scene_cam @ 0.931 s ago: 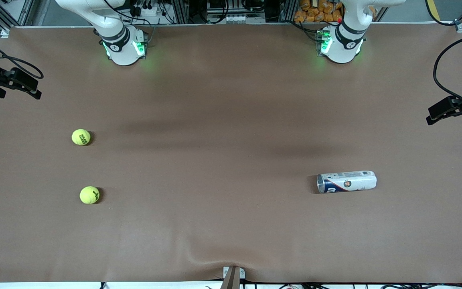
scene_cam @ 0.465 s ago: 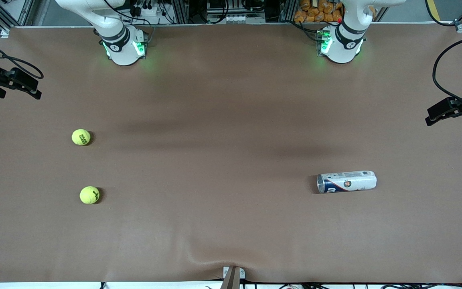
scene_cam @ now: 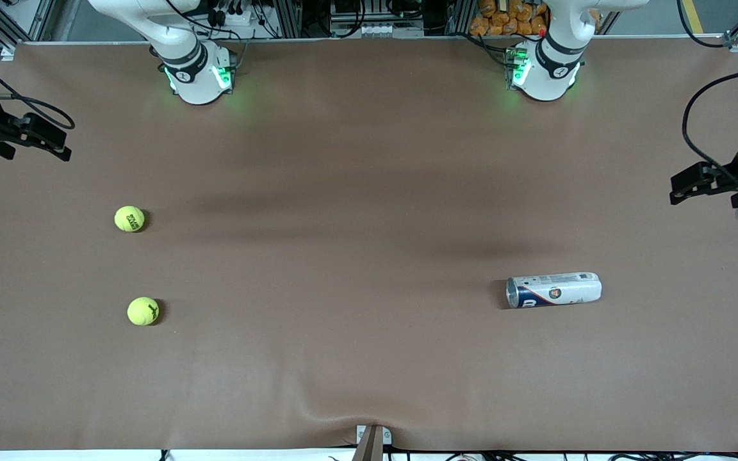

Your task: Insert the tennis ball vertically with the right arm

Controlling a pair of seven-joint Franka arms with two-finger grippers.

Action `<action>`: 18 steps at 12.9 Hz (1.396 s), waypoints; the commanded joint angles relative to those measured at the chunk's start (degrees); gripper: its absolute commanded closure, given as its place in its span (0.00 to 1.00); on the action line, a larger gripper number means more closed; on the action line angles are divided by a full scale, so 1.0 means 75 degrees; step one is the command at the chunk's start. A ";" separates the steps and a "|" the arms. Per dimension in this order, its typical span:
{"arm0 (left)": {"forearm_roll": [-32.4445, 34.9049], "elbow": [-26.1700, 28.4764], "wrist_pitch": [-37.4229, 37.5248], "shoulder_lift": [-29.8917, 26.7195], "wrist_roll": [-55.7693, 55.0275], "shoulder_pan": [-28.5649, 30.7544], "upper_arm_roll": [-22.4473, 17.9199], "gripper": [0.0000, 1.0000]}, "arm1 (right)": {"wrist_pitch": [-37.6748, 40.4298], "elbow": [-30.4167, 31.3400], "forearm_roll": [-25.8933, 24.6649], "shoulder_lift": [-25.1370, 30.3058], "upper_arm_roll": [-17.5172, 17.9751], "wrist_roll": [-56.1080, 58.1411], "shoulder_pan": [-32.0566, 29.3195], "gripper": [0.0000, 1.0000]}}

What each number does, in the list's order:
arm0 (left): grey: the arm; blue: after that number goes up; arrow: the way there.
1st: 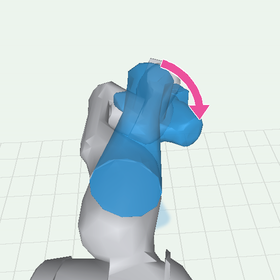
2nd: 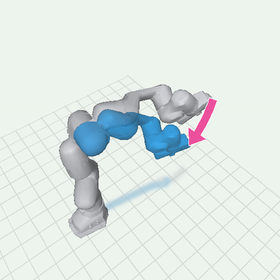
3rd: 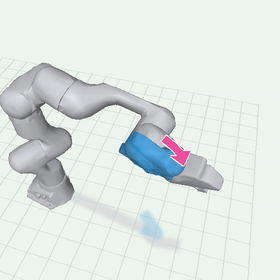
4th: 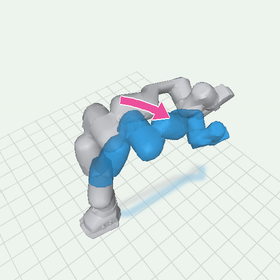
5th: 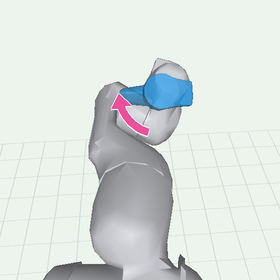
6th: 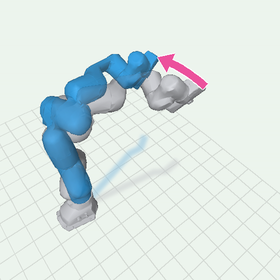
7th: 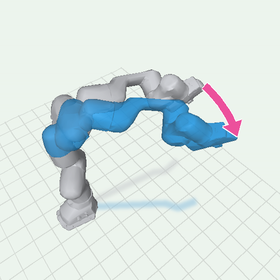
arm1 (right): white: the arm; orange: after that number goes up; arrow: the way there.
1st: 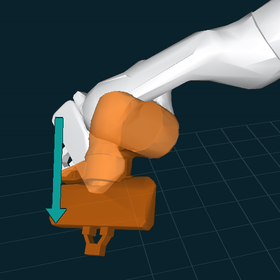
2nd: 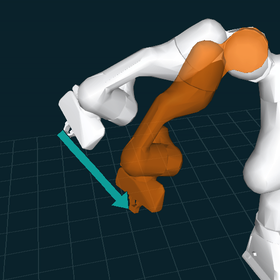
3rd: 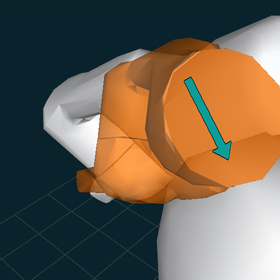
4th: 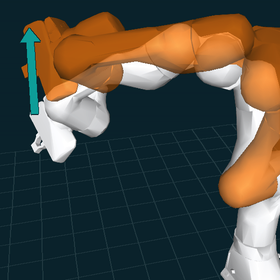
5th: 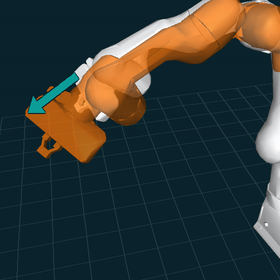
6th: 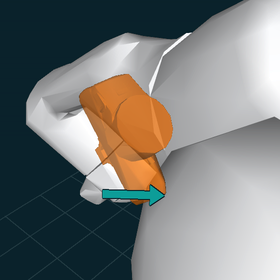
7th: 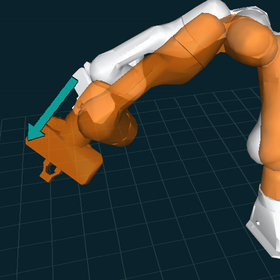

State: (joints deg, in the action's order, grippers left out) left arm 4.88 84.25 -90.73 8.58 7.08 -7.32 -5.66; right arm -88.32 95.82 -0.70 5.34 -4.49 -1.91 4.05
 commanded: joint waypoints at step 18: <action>0.2829 -0.0252 -0.1167 0.4022 0.2433 -0.2164 0.0111 0.00 | -0.5122 -0.0002 0.0890 -0.4918 -0.0104 0.1178 -0.0376 0.00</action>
State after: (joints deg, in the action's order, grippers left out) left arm 23.91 84.11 -98.52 34.70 28.51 -22.22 -4.49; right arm -126.96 97.18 3.57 -30.09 -5.80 4.05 2.21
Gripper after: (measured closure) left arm 0.000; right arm 0.000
